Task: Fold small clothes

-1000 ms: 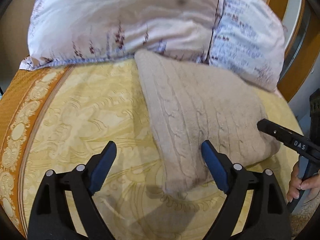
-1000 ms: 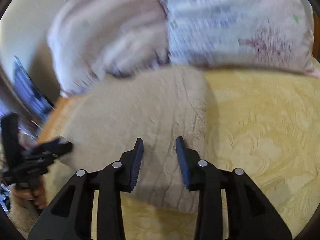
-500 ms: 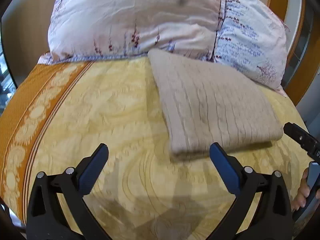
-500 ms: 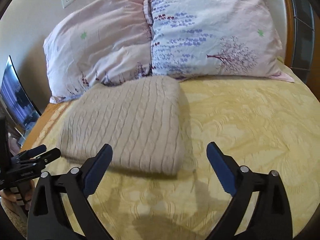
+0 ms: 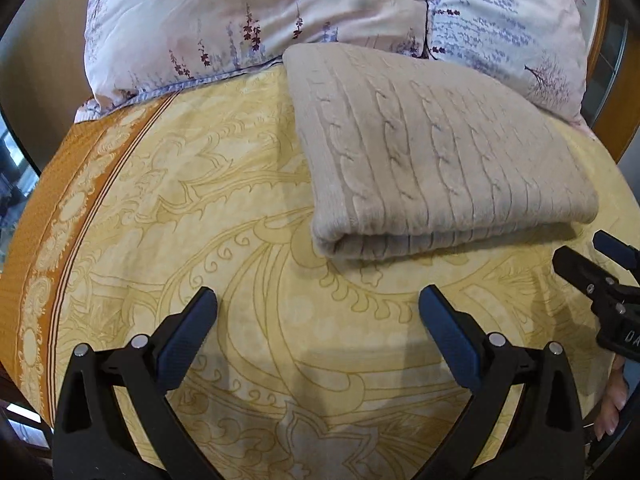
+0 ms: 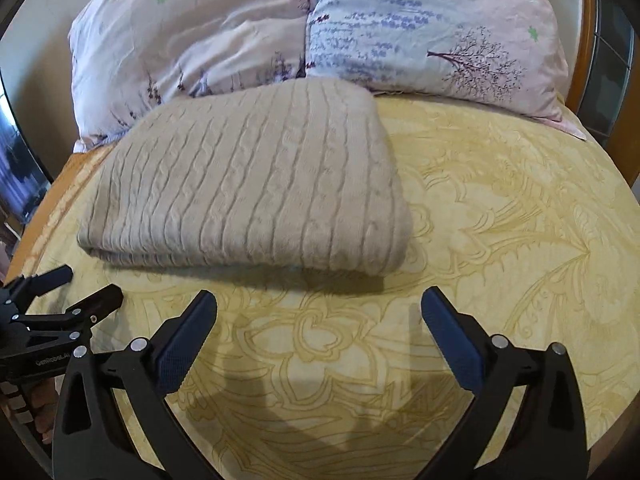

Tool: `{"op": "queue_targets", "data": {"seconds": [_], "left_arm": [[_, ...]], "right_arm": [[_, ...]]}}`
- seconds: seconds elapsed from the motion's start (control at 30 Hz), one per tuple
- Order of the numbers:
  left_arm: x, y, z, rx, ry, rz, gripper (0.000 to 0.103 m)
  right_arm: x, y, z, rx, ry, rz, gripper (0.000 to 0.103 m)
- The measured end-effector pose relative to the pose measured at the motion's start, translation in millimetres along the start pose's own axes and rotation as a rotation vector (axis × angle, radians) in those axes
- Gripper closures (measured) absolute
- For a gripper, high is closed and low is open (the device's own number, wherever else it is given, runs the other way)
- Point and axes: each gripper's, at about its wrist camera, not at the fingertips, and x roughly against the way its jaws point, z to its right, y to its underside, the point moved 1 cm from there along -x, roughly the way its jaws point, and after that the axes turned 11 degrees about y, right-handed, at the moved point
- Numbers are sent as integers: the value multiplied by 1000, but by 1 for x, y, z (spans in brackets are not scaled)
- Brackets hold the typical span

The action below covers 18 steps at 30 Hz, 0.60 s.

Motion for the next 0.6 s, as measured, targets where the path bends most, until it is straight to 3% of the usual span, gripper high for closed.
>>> {"op": "queue_targets", "data": {"seconds": [0.6], "left_arm": [[-5,-3,3,-8,16,18,2]], "right_arm": [[-7,5,-12,41,69,-6,1]]}}
